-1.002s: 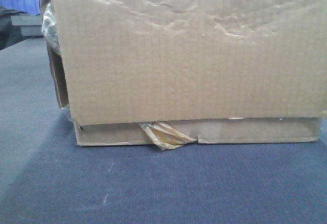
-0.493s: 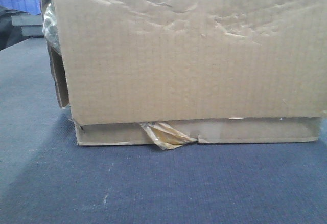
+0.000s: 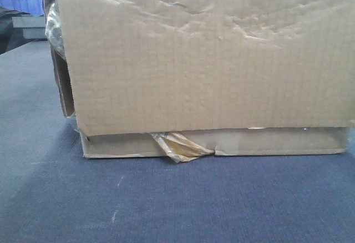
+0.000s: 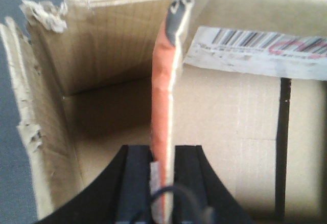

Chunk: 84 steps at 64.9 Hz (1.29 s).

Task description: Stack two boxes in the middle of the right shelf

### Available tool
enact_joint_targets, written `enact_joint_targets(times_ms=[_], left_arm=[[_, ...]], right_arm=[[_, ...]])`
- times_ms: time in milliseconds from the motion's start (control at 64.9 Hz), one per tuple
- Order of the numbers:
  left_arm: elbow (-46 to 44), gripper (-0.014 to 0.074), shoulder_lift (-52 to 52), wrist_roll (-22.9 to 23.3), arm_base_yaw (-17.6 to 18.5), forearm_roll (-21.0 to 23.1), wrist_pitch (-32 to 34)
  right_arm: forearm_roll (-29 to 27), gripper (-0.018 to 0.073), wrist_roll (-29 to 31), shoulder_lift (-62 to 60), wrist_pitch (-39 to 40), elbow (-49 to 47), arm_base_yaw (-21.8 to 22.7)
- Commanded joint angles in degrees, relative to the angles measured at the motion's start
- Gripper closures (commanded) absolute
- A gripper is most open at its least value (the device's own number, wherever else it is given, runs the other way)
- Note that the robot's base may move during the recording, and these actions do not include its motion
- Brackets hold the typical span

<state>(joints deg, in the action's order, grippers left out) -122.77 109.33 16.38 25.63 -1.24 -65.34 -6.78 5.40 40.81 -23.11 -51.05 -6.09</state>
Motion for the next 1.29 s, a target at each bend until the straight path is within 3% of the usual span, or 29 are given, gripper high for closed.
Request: enact_joint_targets(times_ms=[0, 123, 231, 339, 447, 632, 817, 986, 1125, 1279], left_arm=[[-0.44, 0.0708, -0.30, 0.77, 0.11, 0.42, 1.64], [-0.44, 0.0624, -0.32, 0.77, 0.11, 0.42, 1.40], [-0.44, 0.0415, -0.32, 0.77, 0.11, 0.42, 1.21], [-1.09, 0.0148, -0.43, 0.77, 0.11, 0.58, 0.36], [-3.94, -0.0014, -0.71, 0.77, 0.22, 1.24, -3.58], [-11.08, 0.0012, -3.51, -0.81, 0.22, -0.77, -4.62], [-11.55, 0.0015, -8.10, -3.84, -0.18, -7.21, -4.62], [-10.13, 0.0015, -9.60, -5.60, -3.43, -5.93, -4.62], [-3.46, 0.0015, -11.18, -5.84, -6.41, -5.33, -4.62], [3.81, 0.0015, -11.75, -5.84, -7.23, -3.15, -4.62]], right_arm=[[0.06, -0.0009, 0.04, 0.19, 1.09, -0.39, -1.13], [0.06, -0.0009, 0.04, 0.19, 1.09, -0.39, -2.12], [0.06, -0.0009, 0.04, 0.19, 1.09, -0.39, -2.12], [0.06, -0.0009, 0.04, 0.19, 1.09, -0.39, -2.12], [0.06, -0.0009, 0.04, 0.19, 0.84, -0.39, -2.07], [0.06, -0.0009, 0.04, 1.14, -3.98, -2.73, -2.07], [0.06, -0.0009, 0.04, 8.14, -14.79, -11.83, -2.07], [0.06, -0.0009, 0.29, 18.29, -26.01, -22.56, -2.07], [-0.79, -0.0009, 3.13, 27.94, -36.30, -31.81, -2.07], [-2.69, -0.0009, 3.59, 35.27, -38.62, -37.08, -2.07]])
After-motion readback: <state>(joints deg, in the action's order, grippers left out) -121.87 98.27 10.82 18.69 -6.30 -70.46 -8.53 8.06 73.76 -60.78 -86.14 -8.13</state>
